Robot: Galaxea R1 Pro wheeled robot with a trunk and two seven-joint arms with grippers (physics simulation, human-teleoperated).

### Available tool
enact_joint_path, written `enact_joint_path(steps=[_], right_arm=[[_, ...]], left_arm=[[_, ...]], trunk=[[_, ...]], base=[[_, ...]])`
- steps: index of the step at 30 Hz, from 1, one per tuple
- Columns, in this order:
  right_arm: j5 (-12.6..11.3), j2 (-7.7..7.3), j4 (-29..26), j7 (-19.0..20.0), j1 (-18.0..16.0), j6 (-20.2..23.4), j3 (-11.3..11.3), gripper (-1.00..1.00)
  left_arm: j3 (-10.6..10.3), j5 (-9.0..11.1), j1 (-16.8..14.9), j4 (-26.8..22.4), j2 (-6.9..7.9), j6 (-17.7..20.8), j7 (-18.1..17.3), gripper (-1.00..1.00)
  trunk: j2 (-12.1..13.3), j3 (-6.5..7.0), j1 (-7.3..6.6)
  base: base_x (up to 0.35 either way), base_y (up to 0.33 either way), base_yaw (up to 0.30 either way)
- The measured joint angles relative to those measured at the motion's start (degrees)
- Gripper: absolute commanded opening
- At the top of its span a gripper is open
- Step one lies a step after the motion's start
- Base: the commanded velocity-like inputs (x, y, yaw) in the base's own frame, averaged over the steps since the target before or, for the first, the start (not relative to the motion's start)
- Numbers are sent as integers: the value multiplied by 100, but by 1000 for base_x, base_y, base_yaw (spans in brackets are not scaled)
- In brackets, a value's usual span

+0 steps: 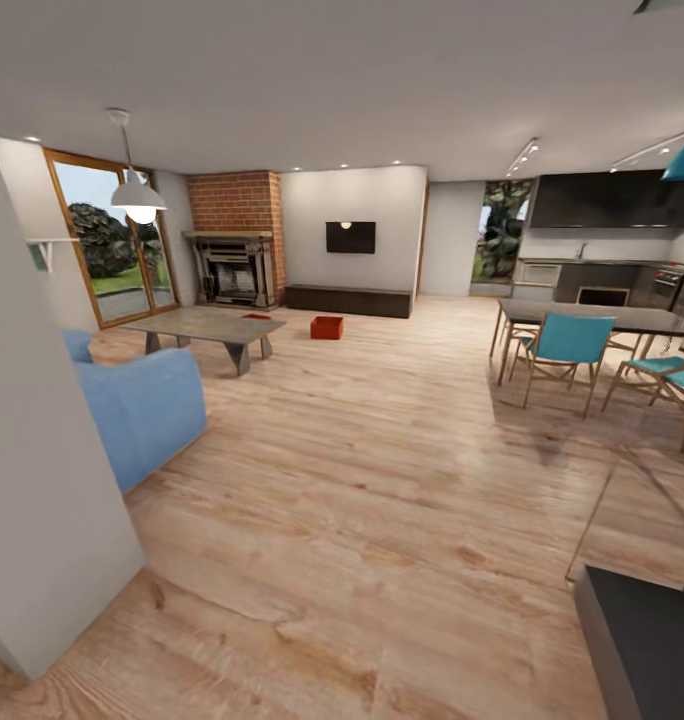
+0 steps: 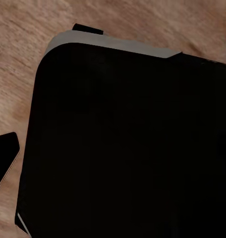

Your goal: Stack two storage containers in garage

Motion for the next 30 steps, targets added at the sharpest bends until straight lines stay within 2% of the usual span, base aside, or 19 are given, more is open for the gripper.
enact_joint_path(steps=[14,21,30], right_arm=[[-63,79,-4,58,0,-8,-95,100],[-87,51,-15,64,0,-192,-108,100],[-48,9,-16,63,-1,-186,-53,100]], left_arm=[[2,-4,0,5,-5,7,6,100],[3,-11,0,1,-1,-19,9,100],[-5,0,0,8,11,17,10,100]], trunk=[[0,0,0],[0,0,0],[0,0,0]], base=[[324,76,0],[324,88,0],[324,94,0]])
